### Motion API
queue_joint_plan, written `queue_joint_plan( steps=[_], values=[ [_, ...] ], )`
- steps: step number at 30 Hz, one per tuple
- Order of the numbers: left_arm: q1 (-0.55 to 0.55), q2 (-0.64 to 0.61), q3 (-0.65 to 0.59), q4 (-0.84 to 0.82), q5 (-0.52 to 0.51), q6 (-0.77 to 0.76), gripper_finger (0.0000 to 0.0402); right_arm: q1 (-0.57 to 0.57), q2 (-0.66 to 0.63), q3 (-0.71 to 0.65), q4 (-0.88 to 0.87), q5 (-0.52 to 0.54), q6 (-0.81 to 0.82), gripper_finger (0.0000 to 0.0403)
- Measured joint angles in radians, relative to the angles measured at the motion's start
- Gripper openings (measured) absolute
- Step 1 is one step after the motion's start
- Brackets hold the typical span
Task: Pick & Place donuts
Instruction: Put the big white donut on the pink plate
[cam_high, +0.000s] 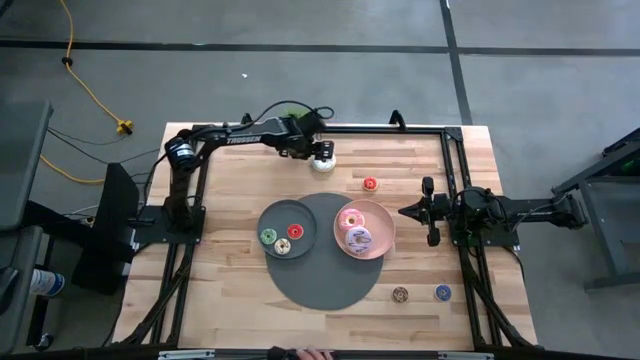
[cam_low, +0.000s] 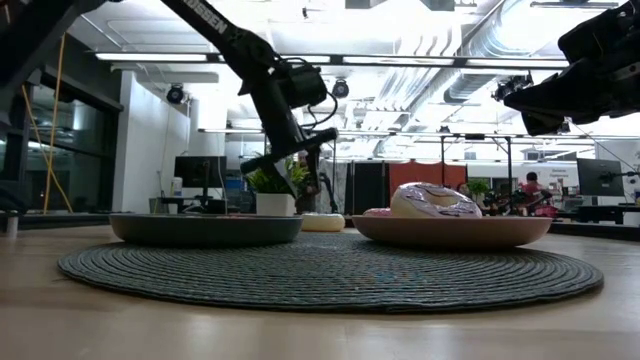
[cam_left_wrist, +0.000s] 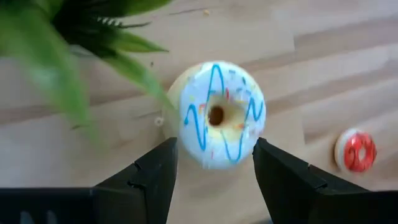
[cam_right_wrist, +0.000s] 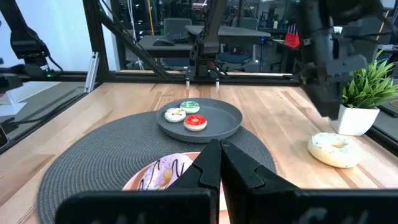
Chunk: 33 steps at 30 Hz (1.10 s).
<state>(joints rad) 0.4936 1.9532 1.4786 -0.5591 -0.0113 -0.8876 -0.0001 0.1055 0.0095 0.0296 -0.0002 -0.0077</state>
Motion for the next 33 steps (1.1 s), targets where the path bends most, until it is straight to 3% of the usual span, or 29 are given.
queue_joint_plan(
  steps=[12,33],
  values=[
    [-0.002,0.029,-0.001,-0.021,-0.107,-0.138,0.0202,0.000,0.000,0.000,-0.002,0.000,0.000,0.0000],
    [0.004,0.098,-0.001,0.037,-0.101,-0.175,0.0202,0.000,0.000,0.000,-0.002,0.000,0.000,0.0000]
  ],
)
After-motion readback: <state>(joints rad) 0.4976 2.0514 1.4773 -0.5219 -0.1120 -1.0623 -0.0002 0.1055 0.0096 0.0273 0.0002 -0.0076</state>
